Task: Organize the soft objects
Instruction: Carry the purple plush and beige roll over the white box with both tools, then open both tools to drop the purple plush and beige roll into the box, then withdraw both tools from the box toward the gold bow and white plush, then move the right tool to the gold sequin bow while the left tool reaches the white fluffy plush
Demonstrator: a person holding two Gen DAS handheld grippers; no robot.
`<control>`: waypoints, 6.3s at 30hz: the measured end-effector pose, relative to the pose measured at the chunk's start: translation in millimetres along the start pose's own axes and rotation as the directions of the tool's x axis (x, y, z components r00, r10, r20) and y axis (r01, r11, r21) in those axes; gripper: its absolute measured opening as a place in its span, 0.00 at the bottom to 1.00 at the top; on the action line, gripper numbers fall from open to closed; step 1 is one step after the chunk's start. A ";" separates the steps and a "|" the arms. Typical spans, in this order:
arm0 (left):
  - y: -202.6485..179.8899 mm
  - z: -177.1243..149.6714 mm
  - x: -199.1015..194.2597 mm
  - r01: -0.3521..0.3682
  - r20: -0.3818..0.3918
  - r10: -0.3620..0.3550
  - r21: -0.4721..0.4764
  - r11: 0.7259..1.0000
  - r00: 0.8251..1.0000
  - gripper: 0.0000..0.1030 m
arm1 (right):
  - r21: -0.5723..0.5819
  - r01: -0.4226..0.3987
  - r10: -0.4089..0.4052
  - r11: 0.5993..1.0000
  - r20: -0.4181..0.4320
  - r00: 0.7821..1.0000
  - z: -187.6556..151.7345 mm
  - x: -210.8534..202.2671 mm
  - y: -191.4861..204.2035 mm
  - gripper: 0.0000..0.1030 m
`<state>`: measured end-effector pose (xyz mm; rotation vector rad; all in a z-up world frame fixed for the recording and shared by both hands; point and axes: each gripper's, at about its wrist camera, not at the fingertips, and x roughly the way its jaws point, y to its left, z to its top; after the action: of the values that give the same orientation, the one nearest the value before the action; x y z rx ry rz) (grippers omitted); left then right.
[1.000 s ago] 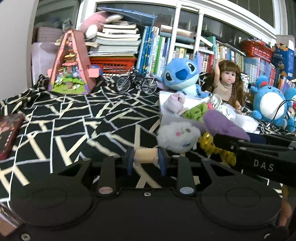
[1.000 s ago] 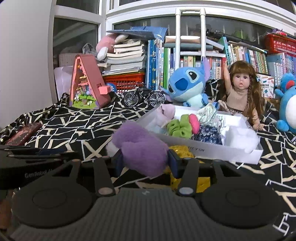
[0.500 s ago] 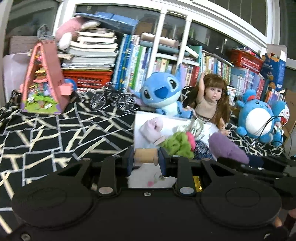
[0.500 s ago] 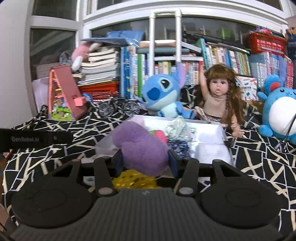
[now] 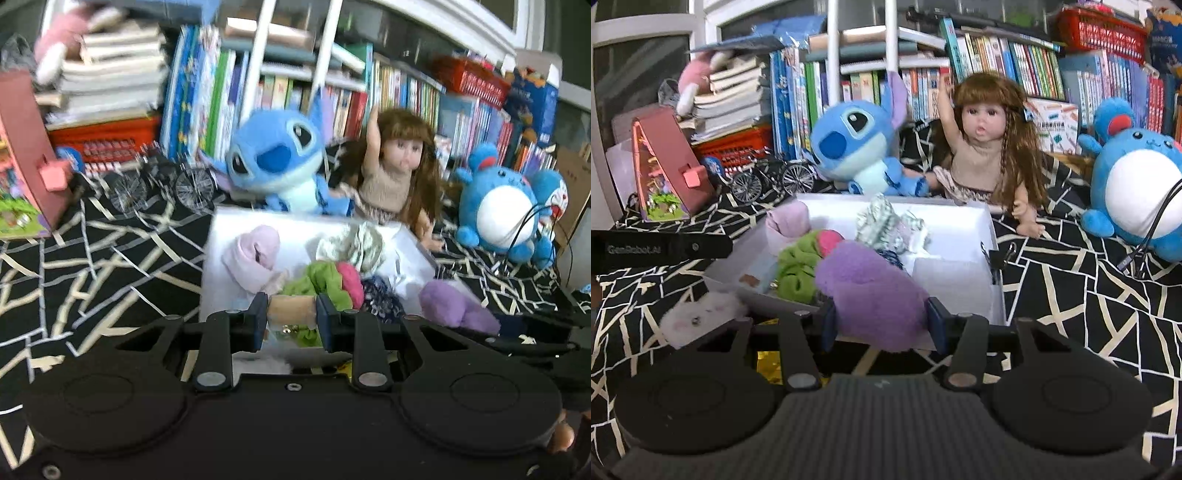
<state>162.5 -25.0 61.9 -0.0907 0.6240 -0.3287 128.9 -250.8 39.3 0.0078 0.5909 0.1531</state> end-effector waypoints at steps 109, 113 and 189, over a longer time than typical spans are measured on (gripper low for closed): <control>16.7 -67.2 -39.9 -0.108 0.083 0.103 0.061 0.992 0.991 0.85 | -0.024 -0.133 0.133 0.991 0.007 0.991 -36.4 -14.4 27.6 1.00; 15.3 -78.6 -41.3 -0.122 0.100 0.112 0.091 0.988 0.989 0.86 | -0.067 -0.139 0.141 0.988 0.022 0.990 -45.2 -17.3 35.4 1.00; 17.6 -88.3 -5.2 -0.057 -0.019 0.058 0.062 0.996 0.998 0.67 | -0.179 -0.150 0.135 0.972 -0.093 0.986 -60.2 22.3 61.8 1.00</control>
<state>111.5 -5.3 -9.8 -0.0109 0.6352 -0.2931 105.0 -188.7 -19.9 -0.1377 0.6543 0.3493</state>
